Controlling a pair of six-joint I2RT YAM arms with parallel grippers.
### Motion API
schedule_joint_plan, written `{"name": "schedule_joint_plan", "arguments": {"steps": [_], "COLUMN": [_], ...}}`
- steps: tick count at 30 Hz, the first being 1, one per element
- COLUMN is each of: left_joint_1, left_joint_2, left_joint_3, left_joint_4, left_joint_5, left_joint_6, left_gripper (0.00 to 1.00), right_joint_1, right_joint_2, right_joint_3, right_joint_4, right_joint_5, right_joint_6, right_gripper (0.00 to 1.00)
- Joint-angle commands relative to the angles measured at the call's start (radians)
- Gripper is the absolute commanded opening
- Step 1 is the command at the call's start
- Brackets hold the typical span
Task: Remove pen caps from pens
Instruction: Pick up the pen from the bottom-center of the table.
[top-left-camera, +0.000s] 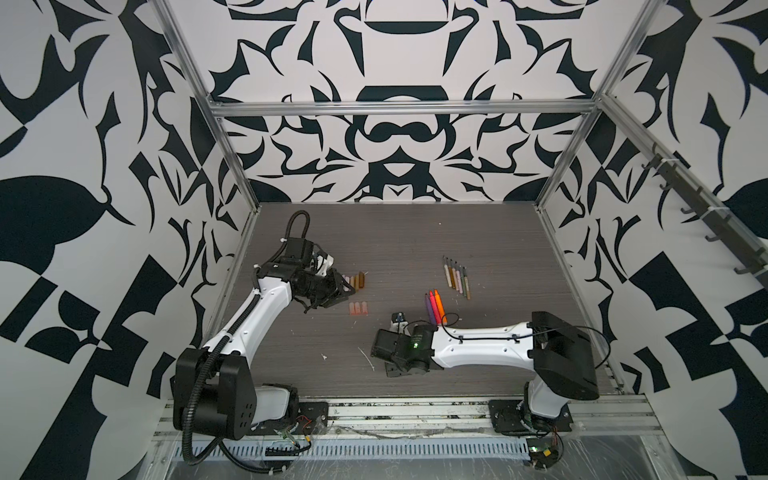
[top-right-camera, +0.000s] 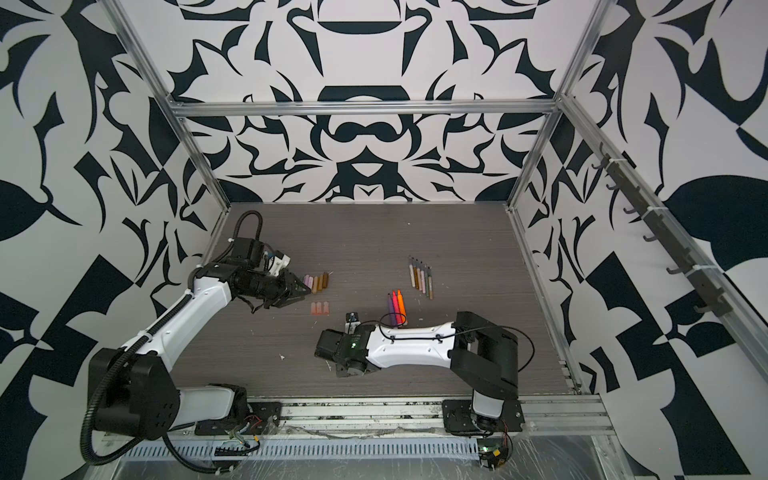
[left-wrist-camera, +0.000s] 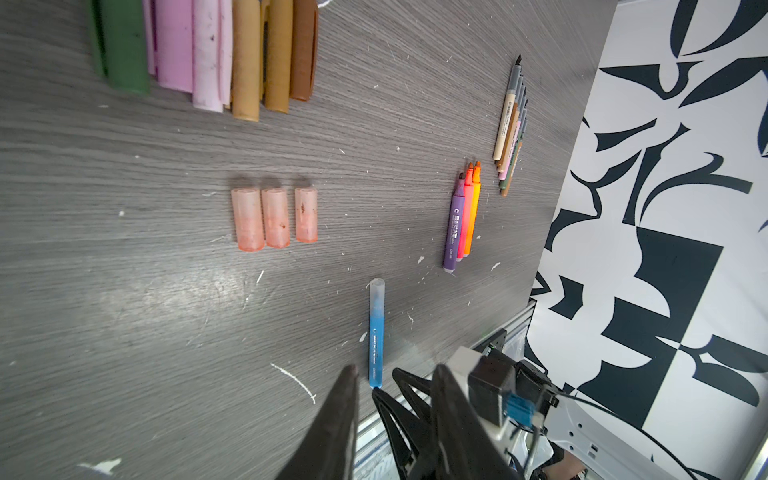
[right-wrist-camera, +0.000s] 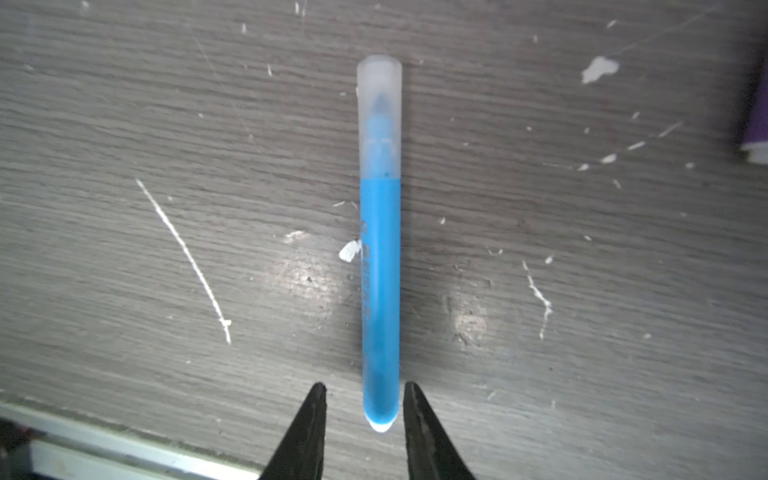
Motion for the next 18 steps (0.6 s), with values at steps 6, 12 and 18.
{"name": "schedule_joint_plan", "arguments": {"steps": [6, 12, 18], "left_joint_1": [0.002, 0.001, -0.041], "left_joint_2": [-0.021, -0.031, -0.04], "left_joint_3": [0.002, -0.027, -0.056], "left_joint_4": [-0.025, 0.021, 0.098], "left_joint_5": [0.017, 0.07, 0.091], "left_joint_6": [-0.011, -0.068, -0.144], "left_gripper": [0.33, 0.34, 0.53], "right_joint_1": [-0.006, -0.014, -0.085], "right_joint_2": [0.076, 0.085, -0.02], "right_joint_3": [-0.003, 0.056, 0.067], "right_joint_4": [-0.02, -0.051, -0.039], "right_joint_5": [-0.019, -0.013, -0.058], "right_joint_6": [0.002, -0.041, -0.166], "right_gripper": [0.31, 0.0, 0.0]}}
